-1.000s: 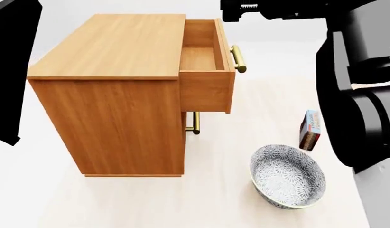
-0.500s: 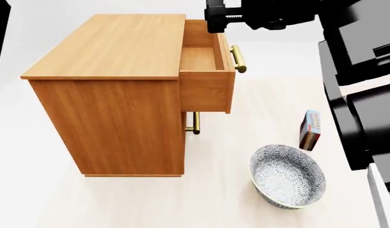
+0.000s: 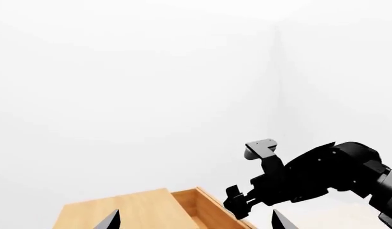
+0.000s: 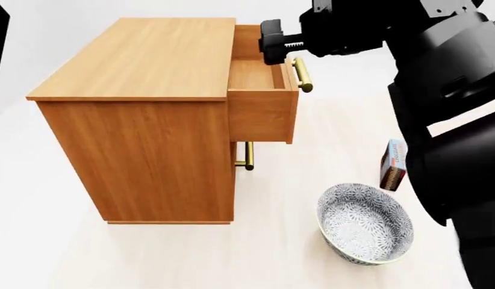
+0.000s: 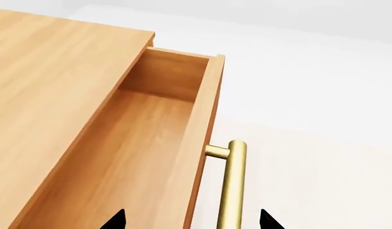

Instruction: Put the chocolate pudding in the top drawer of the cabinet and close it.

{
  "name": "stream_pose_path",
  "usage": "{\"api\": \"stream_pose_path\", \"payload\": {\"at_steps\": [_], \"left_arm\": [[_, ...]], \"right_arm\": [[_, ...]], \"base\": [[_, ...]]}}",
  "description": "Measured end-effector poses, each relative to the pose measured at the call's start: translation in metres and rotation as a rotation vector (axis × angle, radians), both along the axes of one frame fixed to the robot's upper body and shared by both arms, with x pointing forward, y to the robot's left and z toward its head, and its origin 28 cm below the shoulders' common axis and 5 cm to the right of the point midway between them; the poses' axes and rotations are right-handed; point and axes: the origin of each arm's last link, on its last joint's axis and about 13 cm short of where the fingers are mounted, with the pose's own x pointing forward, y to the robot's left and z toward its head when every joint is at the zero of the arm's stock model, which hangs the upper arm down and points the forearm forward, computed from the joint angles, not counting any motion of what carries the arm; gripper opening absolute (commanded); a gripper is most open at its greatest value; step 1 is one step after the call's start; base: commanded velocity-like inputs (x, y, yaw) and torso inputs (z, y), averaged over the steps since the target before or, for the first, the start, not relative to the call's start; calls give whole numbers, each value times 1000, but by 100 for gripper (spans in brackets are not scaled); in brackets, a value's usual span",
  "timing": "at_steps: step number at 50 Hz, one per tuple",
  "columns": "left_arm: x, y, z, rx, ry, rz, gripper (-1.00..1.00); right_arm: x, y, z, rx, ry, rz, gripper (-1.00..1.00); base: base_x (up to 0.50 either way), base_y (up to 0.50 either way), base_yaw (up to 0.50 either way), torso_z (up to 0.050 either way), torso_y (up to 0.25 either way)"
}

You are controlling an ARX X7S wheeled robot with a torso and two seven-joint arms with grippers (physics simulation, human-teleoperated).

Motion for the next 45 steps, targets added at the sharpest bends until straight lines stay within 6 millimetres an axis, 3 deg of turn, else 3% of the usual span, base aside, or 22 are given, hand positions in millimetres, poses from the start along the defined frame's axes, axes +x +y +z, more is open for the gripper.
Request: {"api": "stream_pose_path", "payload": {"at_steps": [45], "left_arm": [[2, 2, -10, -23, 21, 4, 100]], "right_arm": [[8, 4, -41, -81, 68, 2, 100]], "base": [[0, 0, 0, 0, 0]]}}
